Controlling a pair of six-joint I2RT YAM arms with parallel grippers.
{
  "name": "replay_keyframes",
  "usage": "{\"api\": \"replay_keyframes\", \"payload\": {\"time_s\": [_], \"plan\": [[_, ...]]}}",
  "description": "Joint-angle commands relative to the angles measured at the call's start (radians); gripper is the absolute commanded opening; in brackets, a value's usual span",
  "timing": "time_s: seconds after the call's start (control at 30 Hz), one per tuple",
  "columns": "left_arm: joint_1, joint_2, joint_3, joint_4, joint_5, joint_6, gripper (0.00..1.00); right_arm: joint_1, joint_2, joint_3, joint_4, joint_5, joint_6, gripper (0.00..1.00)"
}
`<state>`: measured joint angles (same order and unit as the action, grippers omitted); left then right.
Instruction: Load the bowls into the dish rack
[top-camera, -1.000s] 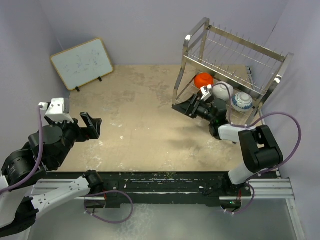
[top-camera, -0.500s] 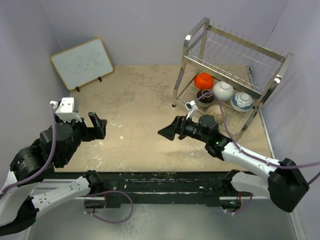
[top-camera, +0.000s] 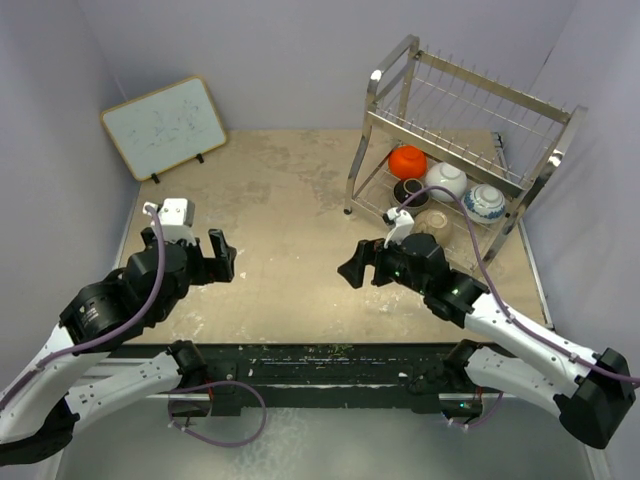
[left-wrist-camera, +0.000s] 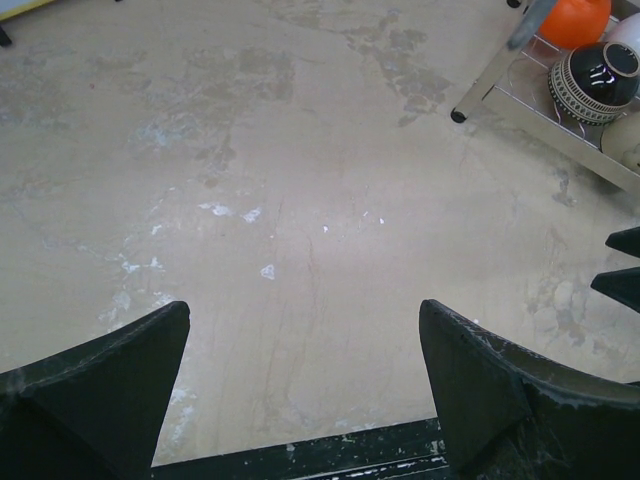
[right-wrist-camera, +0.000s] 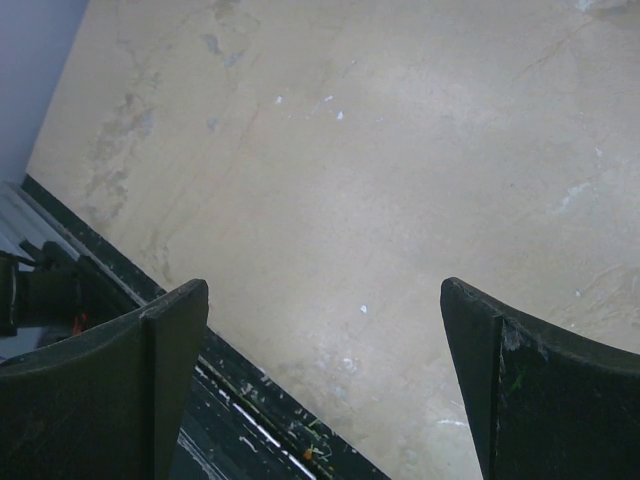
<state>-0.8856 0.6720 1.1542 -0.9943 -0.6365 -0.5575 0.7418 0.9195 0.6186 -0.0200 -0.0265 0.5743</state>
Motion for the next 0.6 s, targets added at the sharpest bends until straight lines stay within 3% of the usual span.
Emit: {"api": "replay_keyframes", "payload": {"time_s": [0.0, 0.57], "plan": [[0.001, 0.013, -0.02, 0.062, 0.021, -0.035, 0.99, 0.019, -0.038, 0.038, -0.061, 0.065, -0.042, 0.99], [0.001, 0.009, -0.073, 0.144, 0.048, -0.016, 0.99, 0.022, -0.082, 0.039, -0.087, 0.099, -0.053, 0.99]]}}
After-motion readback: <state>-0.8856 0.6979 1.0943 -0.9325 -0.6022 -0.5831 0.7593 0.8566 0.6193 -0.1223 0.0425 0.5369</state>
